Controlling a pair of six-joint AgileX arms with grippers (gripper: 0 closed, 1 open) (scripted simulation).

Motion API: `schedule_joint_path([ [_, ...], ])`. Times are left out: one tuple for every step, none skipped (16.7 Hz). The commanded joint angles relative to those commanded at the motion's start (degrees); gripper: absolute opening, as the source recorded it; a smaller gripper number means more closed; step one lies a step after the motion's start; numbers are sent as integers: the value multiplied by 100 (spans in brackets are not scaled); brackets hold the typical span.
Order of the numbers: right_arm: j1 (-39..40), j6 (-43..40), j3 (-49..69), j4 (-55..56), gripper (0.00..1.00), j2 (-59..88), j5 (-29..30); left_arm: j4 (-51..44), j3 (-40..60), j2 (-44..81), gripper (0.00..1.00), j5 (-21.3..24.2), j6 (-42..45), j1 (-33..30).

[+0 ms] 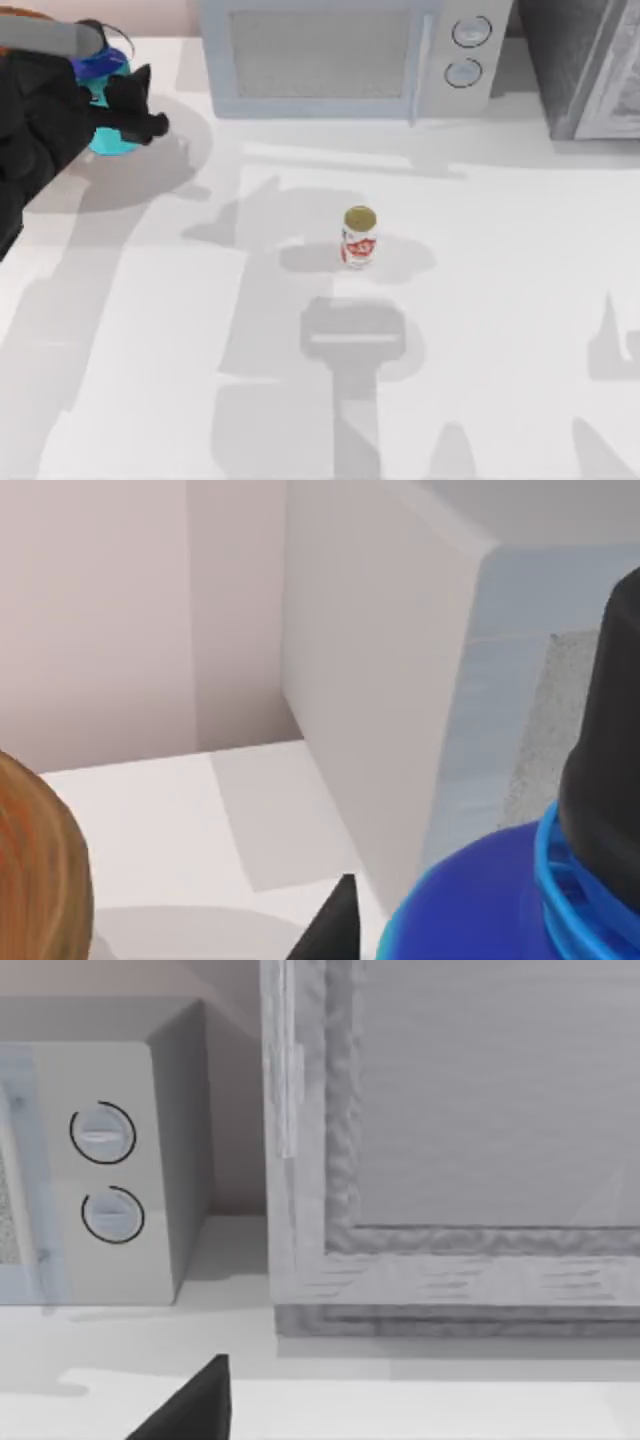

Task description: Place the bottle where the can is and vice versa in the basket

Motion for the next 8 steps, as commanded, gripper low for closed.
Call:
schedule_joint_path([
  [0,0,0,0,100,0,0,-430,354,-76,0,68,24,108],
  [0,0,0,0,100,0,0,-859,701,-141,0,130,53,238],
  [0,0,0,0,100,0,0,-1282,1035,-194,0,184,87,390],
  [0,0,0,0,100,0,0,-1697,1357,-234,0,232,124,559],
  [0,0,0,0,100,0,0,-2099,1662,-262,0,274,163,742],
  [0,0,0,0,100,0,0,-2481,1949,-277,0,308,206,936],
  [0,0,0,0,100,0,0,-2840,2216,-282,0,337,251,1136],
  [0,0,0,0,100,0,0,-3170,2464,-279,0,361,297,1337],
])
